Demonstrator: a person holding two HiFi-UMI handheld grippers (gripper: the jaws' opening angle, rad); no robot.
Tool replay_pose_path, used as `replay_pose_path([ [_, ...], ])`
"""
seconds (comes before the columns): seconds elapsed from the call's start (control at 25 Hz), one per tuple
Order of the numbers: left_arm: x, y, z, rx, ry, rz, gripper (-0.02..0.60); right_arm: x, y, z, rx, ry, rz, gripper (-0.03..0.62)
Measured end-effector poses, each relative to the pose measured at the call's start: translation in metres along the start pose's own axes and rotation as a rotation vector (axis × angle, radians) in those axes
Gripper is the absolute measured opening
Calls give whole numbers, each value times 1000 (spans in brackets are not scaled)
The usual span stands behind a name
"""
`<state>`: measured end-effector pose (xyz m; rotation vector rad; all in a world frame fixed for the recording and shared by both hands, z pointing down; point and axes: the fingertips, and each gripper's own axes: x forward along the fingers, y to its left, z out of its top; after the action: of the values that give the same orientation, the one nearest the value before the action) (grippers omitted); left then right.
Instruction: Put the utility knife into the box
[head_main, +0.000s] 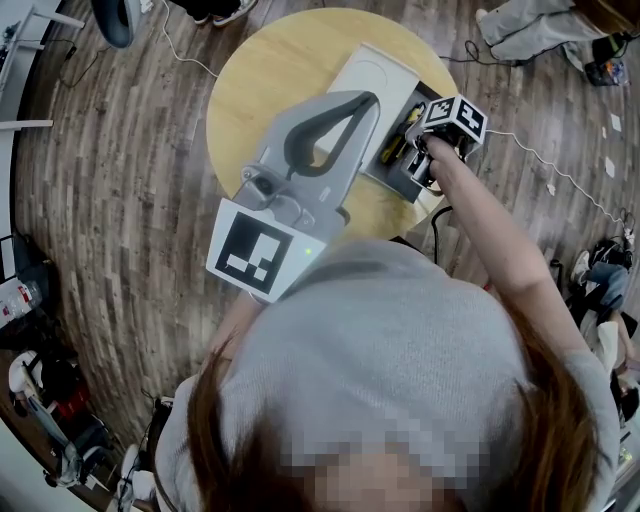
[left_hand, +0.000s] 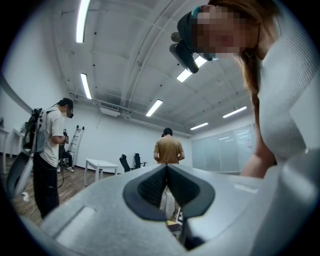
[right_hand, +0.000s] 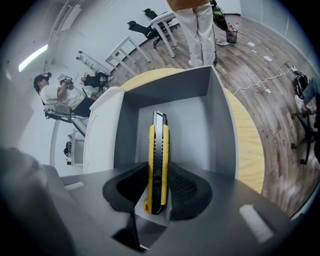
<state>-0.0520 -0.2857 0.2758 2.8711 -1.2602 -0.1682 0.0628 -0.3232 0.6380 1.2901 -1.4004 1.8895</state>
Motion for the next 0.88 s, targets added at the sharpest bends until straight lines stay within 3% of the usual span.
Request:
replay_pose_path([
  [0.88, -7, -2, 4, 1, -9, 11, 2, 0, 4, -1, -45, -86, -9, 146],
])
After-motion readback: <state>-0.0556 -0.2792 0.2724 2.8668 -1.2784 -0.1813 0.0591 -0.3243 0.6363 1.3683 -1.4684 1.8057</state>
